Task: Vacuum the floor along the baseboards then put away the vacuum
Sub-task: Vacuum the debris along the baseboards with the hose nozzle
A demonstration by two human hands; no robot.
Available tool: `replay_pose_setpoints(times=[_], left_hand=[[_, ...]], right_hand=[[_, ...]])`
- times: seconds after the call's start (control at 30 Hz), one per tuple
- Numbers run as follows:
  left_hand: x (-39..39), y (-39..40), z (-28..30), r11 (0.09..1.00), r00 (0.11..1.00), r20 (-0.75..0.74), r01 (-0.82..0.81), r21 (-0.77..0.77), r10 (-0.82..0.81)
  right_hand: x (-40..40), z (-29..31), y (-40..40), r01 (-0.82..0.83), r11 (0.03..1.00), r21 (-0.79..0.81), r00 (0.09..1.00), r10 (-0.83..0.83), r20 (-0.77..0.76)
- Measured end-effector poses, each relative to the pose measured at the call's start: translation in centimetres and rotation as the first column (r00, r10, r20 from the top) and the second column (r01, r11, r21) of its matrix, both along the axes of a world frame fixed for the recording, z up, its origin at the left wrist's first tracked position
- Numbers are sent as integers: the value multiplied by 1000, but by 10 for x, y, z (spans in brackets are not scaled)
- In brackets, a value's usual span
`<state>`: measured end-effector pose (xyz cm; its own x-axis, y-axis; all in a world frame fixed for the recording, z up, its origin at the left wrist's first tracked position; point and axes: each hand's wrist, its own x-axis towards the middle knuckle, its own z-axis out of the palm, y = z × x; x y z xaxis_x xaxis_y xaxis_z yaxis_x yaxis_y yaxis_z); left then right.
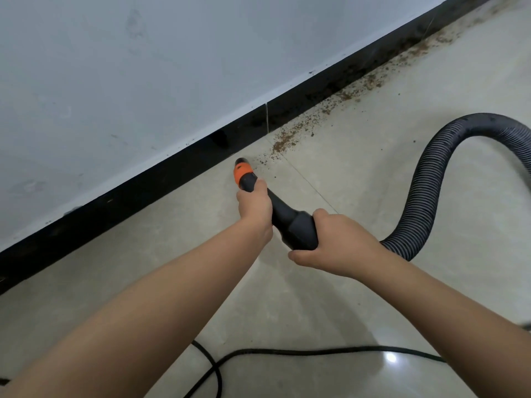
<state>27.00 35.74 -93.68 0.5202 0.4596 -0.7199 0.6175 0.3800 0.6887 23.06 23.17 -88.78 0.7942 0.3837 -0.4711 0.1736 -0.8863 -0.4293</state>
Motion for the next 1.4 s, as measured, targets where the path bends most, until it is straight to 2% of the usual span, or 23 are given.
replay_pose_setpoints(times=[0.17,0.4,0.6,0.7,0.83,1.03,1.27,1.4], left_hand=[[-5,-9,4,999,1000,-15,-19,-50,18],[-9,-31,17,990,997,-63,42,-133,-51],[-4,-42,20,986,998,-42,48,-162,-55],[1,-42,18,992,998,-41,45,-121,-50],[6,-31,10,998,997,-51,61,11,-60],[16,-12,9,985,995,-59,92,146,-84],[21,-12,8,966,976,-100,206,154,-192],[14,-31,11,961,967,-87,248,119,-239]], right_hand=[[4,19,-9,-63,997,-45,996,59,-71],[9,45,-23,-137,983,-123,971,109,-213],[19,50,-33,-138,980,-144,965,100,-243],[22,40,-34,-127,986,-110,970,100,-223],[23,20,-26,-113,992,-59,974,99,-204],[22,-12,-11,-71,997,-35,997,70,-43],[20,-10,-12,-92,994,-62,995,90,-34],[20,6,-30,-169,978,-122,982,157,-101]])
